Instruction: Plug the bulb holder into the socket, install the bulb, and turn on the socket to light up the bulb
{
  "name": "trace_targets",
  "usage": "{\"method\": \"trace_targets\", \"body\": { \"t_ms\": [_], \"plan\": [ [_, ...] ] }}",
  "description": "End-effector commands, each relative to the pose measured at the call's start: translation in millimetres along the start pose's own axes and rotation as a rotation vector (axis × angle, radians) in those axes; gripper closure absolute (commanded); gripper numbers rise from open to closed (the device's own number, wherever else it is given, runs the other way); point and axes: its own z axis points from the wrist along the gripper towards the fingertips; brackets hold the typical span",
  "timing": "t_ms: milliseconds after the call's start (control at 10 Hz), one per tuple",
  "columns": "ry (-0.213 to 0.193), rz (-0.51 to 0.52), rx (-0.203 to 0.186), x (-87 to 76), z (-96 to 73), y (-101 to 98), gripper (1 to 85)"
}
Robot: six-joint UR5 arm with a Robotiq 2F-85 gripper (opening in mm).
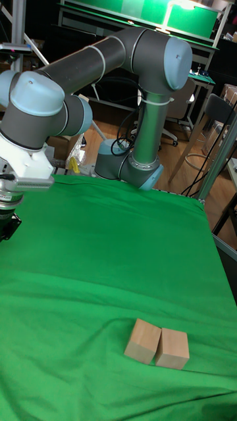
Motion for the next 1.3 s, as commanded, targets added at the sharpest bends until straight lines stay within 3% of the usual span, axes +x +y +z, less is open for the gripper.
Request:
{"method": "trace_targets", "body": {
  "t_ms": [0,400,800,900,1200],
  "plan": [
    [0.014,0.118,-0.001,2.3,-0.3,2.7,84.7],
    [0.032,0.171,0.029,2.9,-1.0,1.9,84.7],
    [0.032,0.184,0.026,1.7,-1.4,3.4,84.0],
    [0.035,0.17,0.027,2.6,-1.6,3.0,79.7],
    [0.006,0.06,0.016,-2.9,-0.5,2.0,32.7]
  ]
}}
